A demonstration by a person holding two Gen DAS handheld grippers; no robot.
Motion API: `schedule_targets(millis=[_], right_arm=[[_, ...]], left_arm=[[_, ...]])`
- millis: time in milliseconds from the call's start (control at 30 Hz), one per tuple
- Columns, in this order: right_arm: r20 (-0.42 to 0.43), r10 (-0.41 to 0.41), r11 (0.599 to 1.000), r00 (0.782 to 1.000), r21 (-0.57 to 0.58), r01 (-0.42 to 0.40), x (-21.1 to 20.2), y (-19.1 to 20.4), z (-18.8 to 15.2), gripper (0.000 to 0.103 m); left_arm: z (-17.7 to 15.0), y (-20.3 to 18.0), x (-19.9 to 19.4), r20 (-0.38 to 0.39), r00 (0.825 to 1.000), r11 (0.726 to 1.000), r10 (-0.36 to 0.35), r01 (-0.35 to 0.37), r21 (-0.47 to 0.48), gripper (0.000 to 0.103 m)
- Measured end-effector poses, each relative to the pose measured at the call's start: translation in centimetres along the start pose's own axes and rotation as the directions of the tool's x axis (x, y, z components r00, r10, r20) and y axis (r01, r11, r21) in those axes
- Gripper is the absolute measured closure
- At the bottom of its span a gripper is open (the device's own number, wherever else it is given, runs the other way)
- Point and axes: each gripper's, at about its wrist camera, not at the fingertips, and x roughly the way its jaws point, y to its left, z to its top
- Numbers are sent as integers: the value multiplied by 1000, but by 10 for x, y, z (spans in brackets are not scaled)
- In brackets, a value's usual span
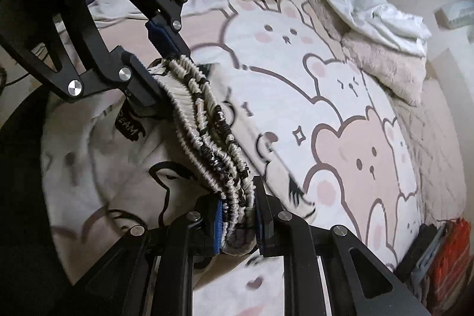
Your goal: Fold clothes
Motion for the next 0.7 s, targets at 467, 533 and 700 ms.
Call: schedule_targets(millis=[467,533,700], right_arm=[[-63,67,948,996,315,-44,91,-61,-4,32],[-19,63,908,998,416,-50,78,-74,-16,32],[43,-136,855,990,511,95,27,-82,-56,32]], left_arm=[[10,83,71,-79,996,964,-44,22,-265,52],[5,91,61,-45,999,951,-20,5,-309,47],[-17,37,13,57,976,975,211,-206,-87,47]])
